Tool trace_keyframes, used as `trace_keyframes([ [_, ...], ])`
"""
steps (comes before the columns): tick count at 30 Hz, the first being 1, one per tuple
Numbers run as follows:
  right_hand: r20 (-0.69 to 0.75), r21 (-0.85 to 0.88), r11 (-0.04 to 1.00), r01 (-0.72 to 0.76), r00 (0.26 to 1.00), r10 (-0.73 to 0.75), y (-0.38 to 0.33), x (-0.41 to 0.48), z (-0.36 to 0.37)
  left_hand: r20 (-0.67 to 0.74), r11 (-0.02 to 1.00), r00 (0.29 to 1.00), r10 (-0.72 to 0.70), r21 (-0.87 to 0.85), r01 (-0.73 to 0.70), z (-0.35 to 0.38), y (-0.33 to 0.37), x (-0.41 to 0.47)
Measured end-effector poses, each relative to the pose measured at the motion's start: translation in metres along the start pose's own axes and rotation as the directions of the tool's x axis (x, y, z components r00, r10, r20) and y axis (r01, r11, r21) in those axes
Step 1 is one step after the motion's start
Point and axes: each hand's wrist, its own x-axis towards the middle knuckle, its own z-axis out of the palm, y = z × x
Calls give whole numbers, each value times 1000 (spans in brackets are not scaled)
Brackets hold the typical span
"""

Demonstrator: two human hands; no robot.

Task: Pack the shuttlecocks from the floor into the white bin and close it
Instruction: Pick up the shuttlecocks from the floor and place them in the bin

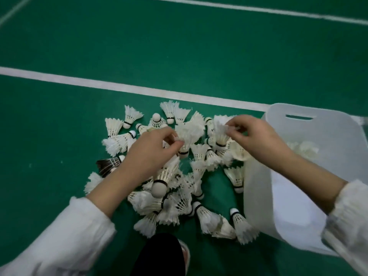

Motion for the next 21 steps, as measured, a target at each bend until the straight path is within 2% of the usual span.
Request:
trace_keyframes([
  [3, -86, 54, 997, -47, 995, 51, 20, -21, -37, 50, 998, 997, 59, 0, -59, 5, 40, 10],
  [6, -164, 136, 980, -142, 973, 164, 55, -48, -73, 77, 991, 988, 131, 3, -132, 14, 75, 21],
  [10, -210, 253, 910, -327, 900, 382, 106, -82, -98, 82, 972, 970, 231, -71, -225, 28, 111, 35],
  [13, -155, 230, 852, -471, 846, 510, 149, -103, -89, 163, 958, 949, 268, -145, -246, 53, 144, 37],
  [17, -33, 168, 774, -610, 781, 623, 191, -103, -54, 307, 962, 913, 268, -140, -235, 90, 164, 29],
  [21, 62, 92, 785, -612, 791, 609, 208, -81, -22, 393, 965, 882, 261, -86, -247, 119, 163, 20],
])
